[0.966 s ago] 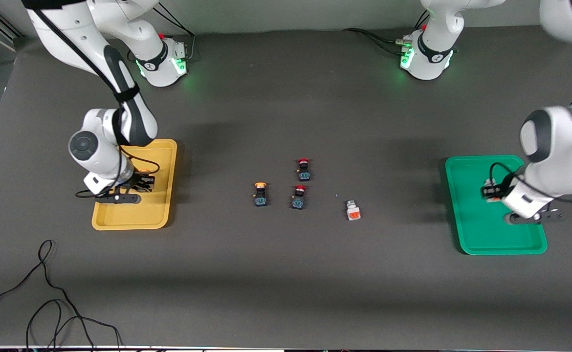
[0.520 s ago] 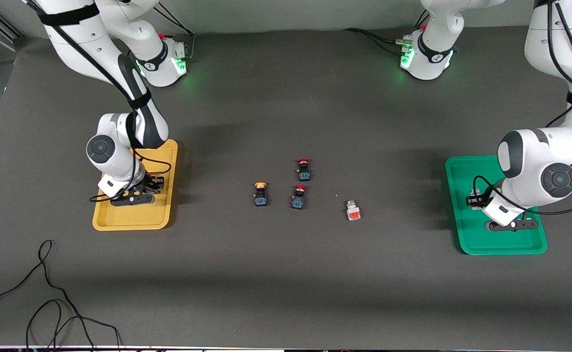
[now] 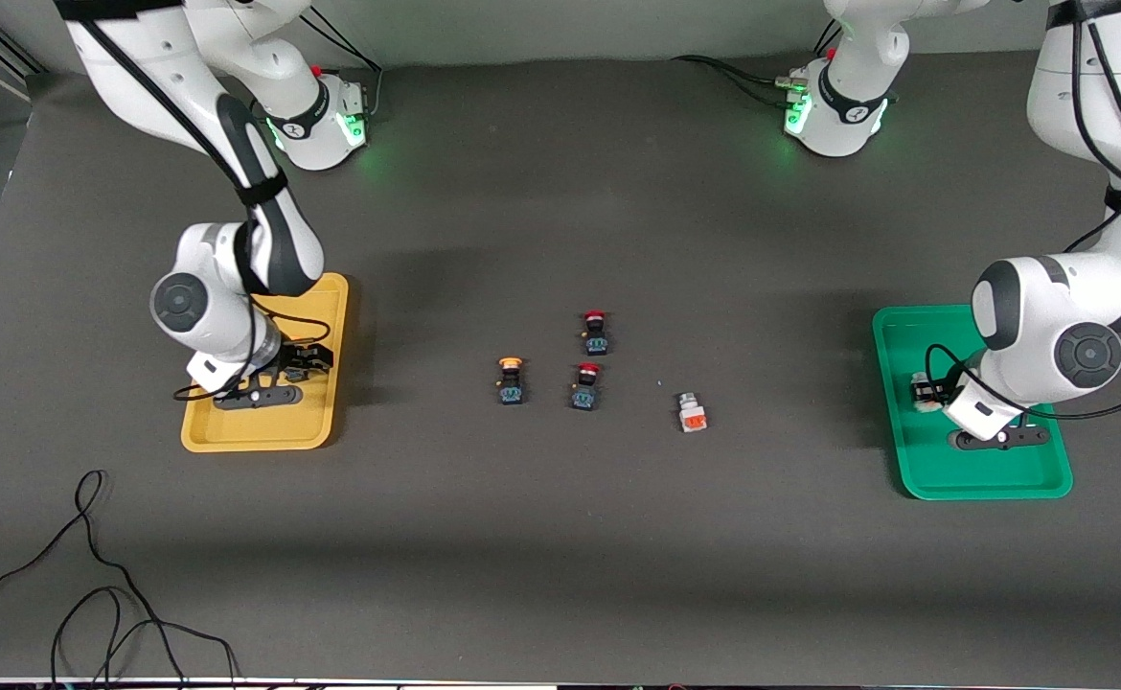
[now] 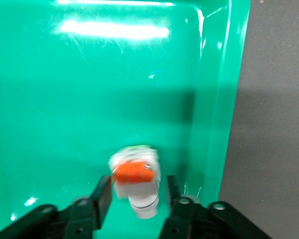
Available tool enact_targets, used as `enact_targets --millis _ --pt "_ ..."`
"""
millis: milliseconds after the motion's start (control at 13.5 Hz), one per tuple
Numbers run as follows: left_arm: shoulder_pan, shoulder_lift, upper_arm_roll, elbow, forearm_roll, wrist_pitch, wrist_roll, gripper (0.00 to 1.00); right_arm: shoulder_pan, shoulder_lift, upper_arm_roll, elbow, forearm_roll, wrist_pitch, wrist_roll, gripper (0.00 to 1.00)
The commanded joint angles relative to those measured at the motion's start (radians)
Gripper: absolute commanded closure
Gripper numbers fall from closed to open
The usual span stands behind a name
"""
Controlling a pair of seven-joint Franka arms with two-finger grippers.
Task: Place green and yellow buttons in trays
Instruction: 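Reach the right gripper to a yellow button while the left gripper reaches a white one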
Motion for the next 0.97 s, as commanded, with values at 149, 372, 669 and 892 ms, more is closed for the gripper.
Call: enact_targets --millis 149,372,669,892 --pt "0.012 -0.139 -0.012 0.037 -0.004 -0.163 0.007 0.02 0.009 -0.072 -0.009 0.25 0.024 -0.354 0.133 0.0" --pt "0.008 -0.234 -0.015 0.202 -0.024 -0.451 0.015 0.02 0.05 -0.054 0.043 0.347 0.09 -0.406 0.312 0.0" --pt "-0.06 -0.237 -0.051 0.311 -0.024 -0.55 0.012 0.02 0.202 0.092 0.046 0.497 0.105 -0.401 0.568 0.0" --pt "-0.129 -0.228 -0.097 0.311 -0.064 -0.521 -0.104 0.02 0.271 0.227 0.047 0.62 0.16 -0.387 0.676 0.0"
